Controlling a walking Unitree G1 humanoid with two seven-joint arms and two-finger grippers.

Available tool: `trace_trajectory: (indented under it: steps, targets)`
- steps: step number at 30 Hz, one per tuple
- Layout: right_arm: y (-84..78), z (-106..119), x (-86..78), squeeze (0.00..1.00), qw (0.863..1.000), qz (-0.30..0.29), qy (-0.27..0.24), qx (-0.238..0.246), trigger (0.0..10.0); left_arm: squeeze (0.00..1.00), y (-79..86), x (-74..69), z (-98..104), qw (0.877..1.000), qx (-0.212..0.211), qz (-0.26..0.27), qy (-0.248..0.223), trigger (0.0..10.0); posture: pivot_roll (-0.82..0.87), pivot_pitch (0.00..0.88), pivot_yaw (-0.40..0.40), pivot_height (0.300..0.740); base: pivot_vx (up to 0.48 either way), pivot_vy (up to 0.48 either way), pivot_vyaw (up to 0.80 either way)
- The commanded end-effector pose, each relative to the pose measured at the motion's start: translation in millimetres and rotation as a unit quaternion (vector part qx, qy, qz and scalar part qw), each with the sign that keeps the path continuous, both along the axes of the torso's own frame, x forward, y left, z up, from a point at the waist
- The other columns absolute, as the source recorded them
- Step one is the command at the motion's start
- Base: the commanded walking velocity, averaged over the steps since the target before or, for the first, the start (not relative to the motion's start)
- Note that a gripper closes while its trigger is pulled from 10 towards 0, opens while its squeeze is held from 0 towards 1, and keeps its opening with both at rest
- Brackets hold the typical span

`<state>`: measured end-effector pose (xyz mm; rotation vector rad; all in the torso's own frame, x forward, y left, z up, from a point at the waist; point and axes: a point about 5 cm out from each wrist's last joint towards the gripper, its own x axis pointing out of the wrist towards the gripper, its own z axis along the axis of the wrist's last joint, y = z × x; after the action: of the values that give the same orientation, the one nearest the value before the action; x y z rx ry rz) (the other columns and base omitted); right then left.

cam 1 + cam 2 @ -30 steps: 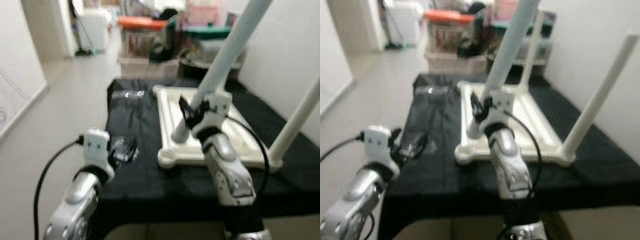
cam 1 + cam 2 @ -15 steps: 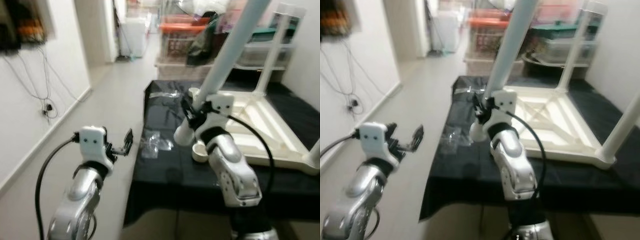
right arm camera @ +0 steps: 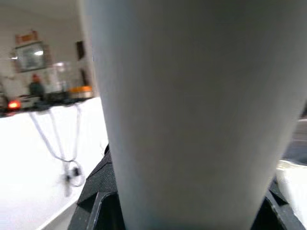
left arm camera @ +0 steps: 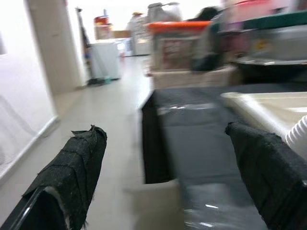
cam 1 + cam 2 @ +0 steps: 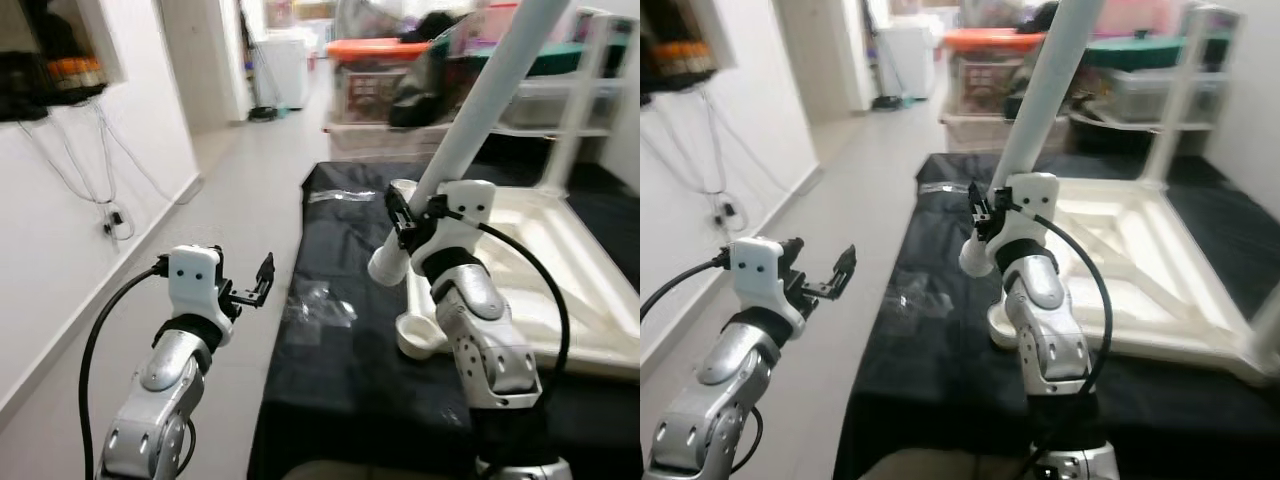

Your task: Building children table

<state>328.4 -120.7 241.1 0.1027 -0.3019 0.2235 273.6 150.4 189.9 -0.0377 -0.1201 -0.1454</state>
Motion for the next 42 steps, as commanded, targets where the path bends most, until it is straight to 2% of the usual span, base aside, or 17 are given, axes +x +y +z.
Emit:
trace_trajectory:
  steps: [1,8,10,17,21,42]
  targets:
    - [3.8,0,-1.1,0.00,1.000,0.012,-0.001,0.004,10.0,0.00,2.0,0.9,-3,1.000,0.006,0.007,0.006,10.0,0.08,0.000,-0.020,0.740,0.000,0.000,0.00]
    - [4.1,1,-0.8,0.00,1.000,0.014,-0.002,0.005,10.0,0.00,0.2,-0.4,-4,1.000,0.010,-0.001,0.005,10.0,0.08,0.000,-0.020,0.740,0.000,0.000,0.00]
    - [2.9,1,-0.6,0.00,1.000,0.014,-0.003,0.005,10.0,0.00,-2.2,-2.5,-8,1.000,0.025,-0.006,0.007,10.0,0.08,0.000,-0.020,0.740,0.000,-0.480,0.00]
    - [1.5,2,0.3,0.00,1.000,0.014,-0.005,0.004,10.0,0.00,-4.9,-2.3,-11,0.999,0.028,-0.008,0.014,10.0,0.08,0.000,-0.017,0.740,0.000,-0.480,0.00]
    - [0.9,3,1.3,0.00,1.000,0.013,-0.007,0.000,10.0,0.00,-1.4,-0.6,-10,1.000,0.012,0.000,0.018,10.0,0.08,0.000,-0.017,0.740,0.000,0.000,0.00]
    - [-2.9,5,5.7,0.00,0.999,0.036,-0.004,0.008,10.0,0.00,-2.6,-6.5,-13,1.000,0.001,-0.005,0.019,10.0,0.08,0.000,-0.020,0.740,0.000,0.035,0.00]
